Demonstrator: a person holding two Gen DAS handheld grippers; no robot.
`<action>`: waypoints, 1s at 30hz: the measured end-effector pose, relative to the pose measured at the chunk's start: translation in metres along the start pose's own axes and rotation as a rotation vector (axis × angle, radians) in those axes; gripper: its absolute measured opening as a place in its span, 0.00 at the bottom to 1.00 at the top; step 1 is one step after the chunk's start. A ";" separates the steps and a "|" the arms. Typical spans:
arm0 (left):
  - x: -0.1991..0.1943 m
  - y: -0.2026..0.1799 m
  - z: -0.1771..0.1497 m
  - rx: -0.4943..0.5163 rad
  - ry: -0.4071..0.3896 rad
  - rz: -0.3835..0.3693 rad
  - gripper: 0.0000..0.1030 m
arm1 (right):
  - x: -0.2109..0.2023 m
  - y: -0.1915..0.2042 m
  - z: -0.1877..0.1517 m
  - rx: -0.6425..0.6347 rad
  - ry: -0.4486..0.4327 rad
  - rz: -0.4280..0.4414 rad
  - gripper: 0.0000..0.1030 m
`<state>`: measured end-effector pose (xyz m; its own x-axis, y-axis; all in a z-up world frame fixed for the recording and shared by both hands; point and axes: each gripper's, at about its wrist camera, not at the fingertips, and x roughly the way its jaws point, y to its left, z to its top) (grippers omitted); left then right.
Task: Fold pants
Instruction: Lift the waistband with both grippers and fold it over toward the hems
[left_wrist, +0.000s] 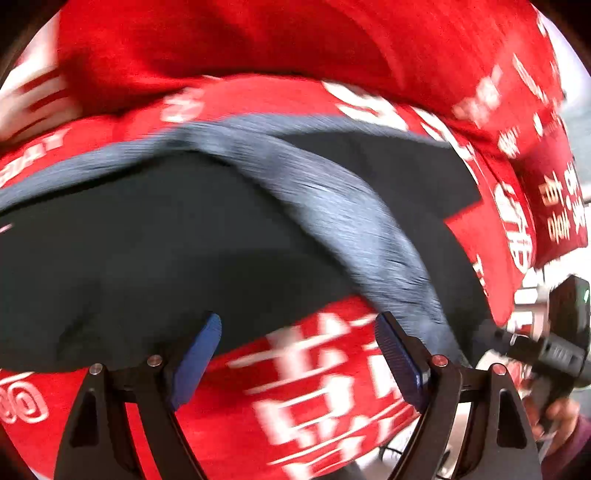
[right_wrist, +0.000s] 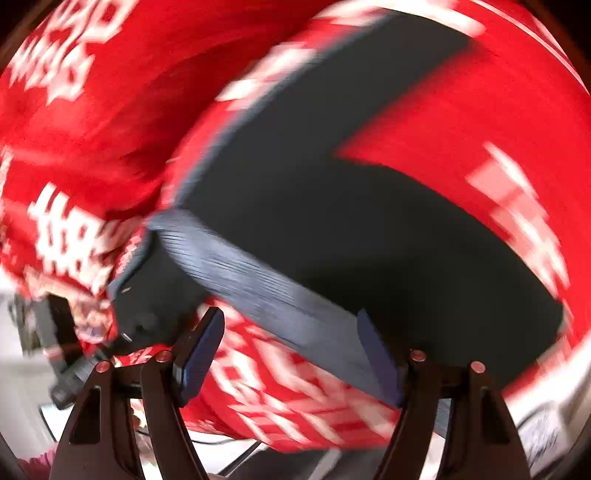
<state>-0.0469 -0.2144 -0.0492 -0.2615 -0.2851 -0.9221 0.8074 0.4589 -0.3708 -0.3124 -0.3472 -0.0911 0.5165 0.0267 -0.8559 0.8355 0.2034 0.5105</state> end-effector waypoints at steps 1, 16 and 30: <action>0.009 -0.010 0.003 0.016 0.015 -0.006 0.83 | -0.008 -0.027 -0.013 0.046 -0.011 -0.015 0.75; 0.067 -0.079 0.014 0.053 0.137 -0.105 0.69 | 0.010 -0.128 -0.083 0.251 0.000 0.209 0.46; 0.021 -0.121 0.114 0.070 -0.032 -0.119 0.37 | -0.066 -0.081 0.058 0.137 -0.144 0.440 0.15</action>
<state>-0.0892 -0.3720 -0.0107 -0.3412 -0.3613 -0.8678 0.8071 0.3607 -0.4675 -0.4030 -0.4217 -0.0711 0.8392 -0.0567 -0.5409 0.5438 0.0721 0.8361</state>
